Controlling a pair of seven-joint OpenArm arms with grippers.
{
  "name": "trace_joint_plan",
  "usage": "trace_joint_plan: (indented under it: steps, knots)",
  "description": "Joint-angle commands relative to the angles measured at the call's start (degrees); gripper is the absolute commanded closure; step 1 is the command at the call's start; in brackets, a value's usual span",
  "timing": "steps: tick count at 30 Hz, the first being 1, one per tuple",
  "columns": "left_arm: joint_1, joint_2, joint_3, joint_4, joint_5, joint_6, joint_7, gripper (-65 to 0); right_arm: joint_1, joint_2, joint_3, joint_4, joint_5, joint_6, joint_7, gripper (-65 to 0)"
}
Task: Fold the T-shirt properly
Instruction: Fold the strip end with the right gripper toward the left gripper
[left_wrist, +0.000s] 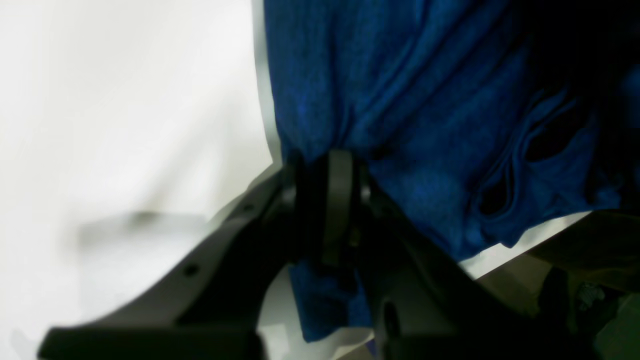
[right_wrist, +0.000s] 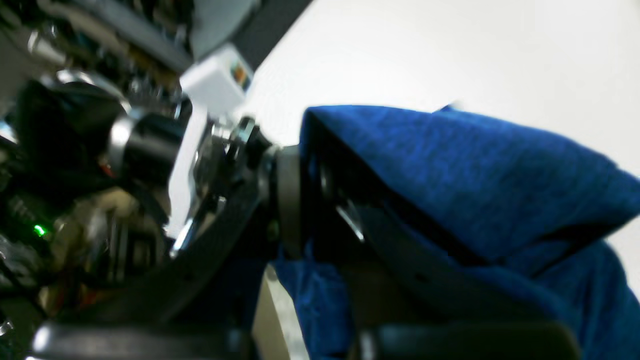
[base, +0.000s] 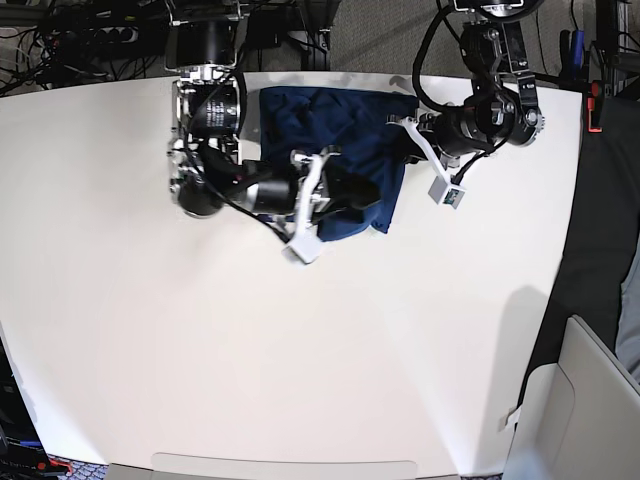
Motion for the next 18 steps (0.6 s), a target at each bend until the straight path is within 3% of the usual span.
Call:
trace_joint_plan:
  steps: [1, 13, 18]
  knots:
    - [0.0, -0.1, -0.1, 0.5, 0.6, -0.2, 1.2, 0.0, 2.0, -0.4, -1.2, 0.6, 1.4, 0.3, 1.1, -1.1]
    - [0.0, -0.1, -0.1, 0.6, 0.6, -0.2, 1.2, 0.0, 6.1, -0.4, -12.4, -9.0, -1.4, 0.3, 1.1, -1.1]
    - [0.0, 0.0, -0.1, 0.6, 0.6, -0.2, 1.2, 0.0, 6.2, -0.4, -13.6, -9.2, -5.1, 0.3, 2.5, -1.3]
